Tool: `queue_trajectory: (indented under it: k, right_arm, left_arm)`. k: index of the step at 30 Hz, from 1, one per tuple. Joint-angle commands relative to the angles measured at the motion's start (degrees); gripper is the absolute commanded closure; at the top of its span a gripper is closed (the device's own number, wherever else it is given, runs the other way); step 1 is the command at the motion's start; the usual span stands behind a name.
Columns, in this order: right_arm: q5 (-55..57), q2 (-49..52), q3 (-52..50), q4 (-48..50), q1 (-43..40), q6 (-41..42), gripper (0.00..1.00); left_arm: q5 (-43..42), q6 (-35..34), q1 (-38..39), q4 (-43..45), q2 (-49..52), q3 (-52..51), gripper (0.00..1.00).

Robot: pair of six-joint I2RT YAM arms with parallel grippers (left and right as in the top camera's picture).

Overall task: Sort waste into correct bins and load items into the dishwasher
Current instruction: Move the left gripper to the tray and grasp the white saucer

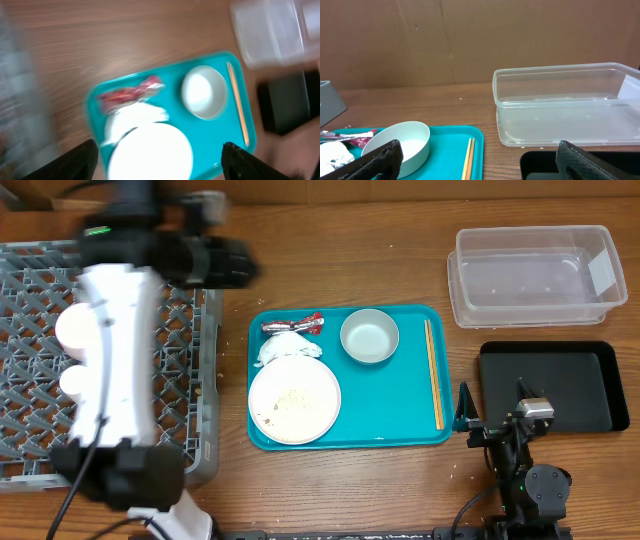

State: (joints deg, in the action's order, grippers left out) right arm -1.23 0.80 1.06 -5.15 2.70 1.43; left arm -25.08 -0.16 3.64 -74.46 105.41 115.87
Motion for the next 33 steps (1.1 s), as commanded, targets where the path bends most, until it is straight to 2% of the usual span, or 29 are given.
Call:
queue_trajectory:
  k: [1,6,12,17,19,21,23,26,27,30,32,33]
  right_arm:
    - [0.3,-0.6,-0.6,0.3,-0.2,-0.4,0.00]
    - [0.3,-0.6,-0.6,0.3,-0.2,-0.4,0.00]
    - [0.3,-0.6,-0.6,0.3,-0.2,-0.4,0.00]
    - [0.3,-0.6,-0.6,0.3,-0.2,-0.4,0.00]
    - [0.3,-0.6,-0.6,0.3,-0.2,-0.4,0.00]
    - [0.3,-0.6,-0.6,0.3,-0.2,-0.4,0.00]
    - [0.3,-0.6,-0.6,0.3,-0.2,-0.4,0.00]
    - [0.3,-0.6,-0.6,0.3,-0.2,-0.4,0.00]
    - [0.3,-0.6,-0.6,0.3,-0.2,-0.4,0.00]
    - [0.3,-0.6,-0.6,0.3,-0.2,-0.4,0.00]
    - [0.3,-0.6,-0.6,0.3,-0.2,-0.4,0.00]
    - [0.3,-0.6,-0.6,0.3,-0.2,-0.4,0.00]
  left_arm:
    - [7.2,3.2,12.5,3.4,5.2,-0.3,0.16]
    - [21.6,-1.0,24.3,8.5,12.9,-0.3,0.15]
    - [24.3,2.3,34.5,11.5,21.4,-0.3,0.21]
    - [27.2,2.3,38.3,13.8,24.8,-0.3,0.20]
    - [26.9,1.3,38.8,14.1,26.3,-0.3,0.24]
    - [25.9,0.1,38.9,14.1,27.8,-0.3,0.31]
    - [24.2,-0.2,38.9,14.1,29.6,-0.3,0.46]
    - [24.2,-1.4,38.9,14.1,30.3,-0.3,0.76]
    - [24.3,-1.6,38.9,14.1,30.2,-0.2,0.80]
    - [24.4,-1.8,38.9,13.4,29.7,1.2,0.83]
    - [24.4,-1.8,38.8,11.5,29.6,3.5,0.96]
    - [24.5,-2.1,38.8,10.4,29.5,4.9,0.96]
